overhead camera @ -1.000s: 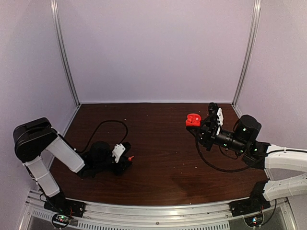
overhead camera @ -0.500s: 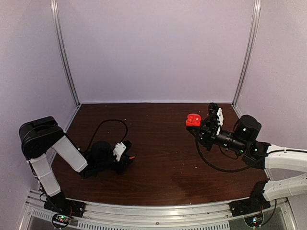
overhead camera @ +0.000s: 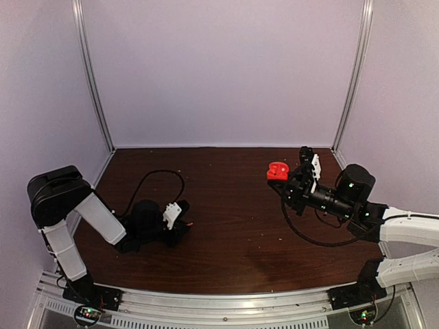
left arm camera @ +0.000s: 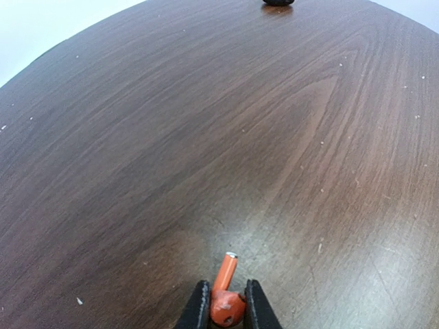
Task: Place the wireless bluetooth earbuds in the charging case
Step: Pick up the right earbud from the center of the board, then place the right earbud at the center of the board.
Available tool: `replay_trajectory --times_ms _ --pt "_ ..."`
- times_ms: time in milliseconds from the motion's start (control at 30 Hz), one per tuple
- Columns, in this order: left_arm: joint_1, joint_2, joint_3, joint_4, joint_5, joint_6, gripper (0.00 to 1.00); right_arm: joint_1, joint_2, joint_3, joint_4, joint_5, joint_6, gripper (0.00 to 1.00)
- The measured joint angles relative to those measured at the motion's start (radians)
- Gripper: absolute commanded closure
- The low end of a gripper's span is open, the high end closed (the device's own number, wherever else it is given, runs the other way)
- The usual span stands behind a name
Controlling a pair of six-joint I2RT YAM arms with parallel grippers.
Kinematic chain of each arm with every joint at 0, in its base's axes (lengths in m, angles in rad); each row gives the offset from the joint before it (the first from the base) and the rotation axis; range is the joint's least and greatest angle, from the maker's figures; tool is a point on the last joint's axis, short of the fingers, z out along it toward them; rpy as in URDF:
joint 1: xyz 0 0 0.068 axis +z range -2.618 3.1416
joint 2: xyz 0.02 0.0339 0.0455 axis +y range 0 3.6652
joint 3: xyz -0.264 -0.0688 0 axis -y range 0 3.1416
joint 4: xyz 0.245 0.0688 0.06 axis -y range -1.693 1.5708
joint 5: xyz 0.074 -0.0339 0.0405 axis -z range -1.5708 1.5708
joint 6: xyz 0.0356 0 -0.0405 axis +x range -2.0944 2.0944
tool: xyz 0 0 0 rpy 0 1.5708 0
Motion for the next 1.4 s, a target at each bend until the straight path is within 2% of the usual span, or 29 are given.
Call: replay_trajectory --times_ms 100,267,567,767,1000,1233,1400 --pt "0.0 -0.025 0.01 -0.056 -0.002 0.0 0.89 0.0 0.0 0.0 0.0 0.0 0.0 1.0" --pt "-0.018 -0.13 0.04 -0.261 -0.029 0.007 0.91 0.0 0.0 0.0 0.0 -0.001 -0.002 1.0" --pt "-0.13 -0.375 0.253 -0.673 -0.05 0.087 0.91 0.0 0.036 0.0 -0.02 -0.087 -0.092 1.0" --pt "-0.164 -0.541 0.398 -0.913 -0.008 0.175 0.9 0.013 0.052 0.002 -0.077 -0.154 -0.237 1.0" --pt "-0.28 -0.545 0.573 -1.117 0.005 0.264 0.9 0.052 0.064 0.022 -0.188 -0.134 -0.414 1.0" --pt "-0.36 -0.505 0.7 -1.223 -0.003 0.336 0.9 0.109 0.118 0.09 -0.298 -0.06 -0.546 1.0" --pt "-0.398 -0.462 0.771 -1.273 -0.023 0.372 0.9 0.134 0.136 0.1 -0.333 -0.029 -0.578 1.0"
